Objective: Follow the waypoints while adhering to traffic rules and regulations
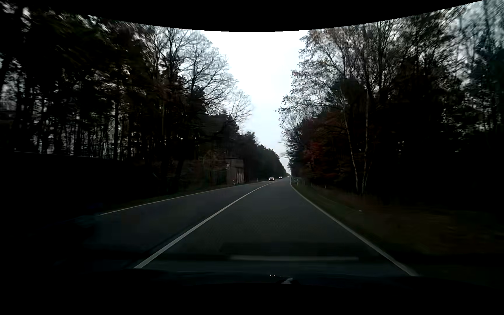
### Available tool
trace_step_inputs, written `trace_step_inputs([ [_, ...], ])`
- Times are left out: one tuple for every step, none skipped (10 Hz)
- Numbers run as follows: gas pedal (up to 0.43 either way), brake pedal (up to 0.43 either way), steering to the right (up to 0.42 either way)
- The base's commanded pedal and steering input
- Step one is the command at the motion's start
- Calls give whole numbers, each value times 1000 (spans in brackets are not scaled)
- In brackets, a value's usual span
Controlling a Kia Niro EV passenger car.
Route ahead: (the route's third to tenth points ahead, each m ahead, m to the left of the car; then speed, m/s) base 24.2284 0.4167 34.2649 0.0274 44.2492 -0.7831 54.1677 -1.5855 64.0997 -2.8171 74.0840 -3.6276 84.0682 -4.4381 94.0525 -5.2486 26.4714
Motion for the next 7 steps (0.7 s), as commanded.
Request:
trace_step_inputs([
  [268, 0, 14],
  [268, 0, 15],
  [268, 0, 14],
  [268, 0, 14],
  [268, 0, 14],
  [268, 0, 14],
  [268, 0, 15],
])
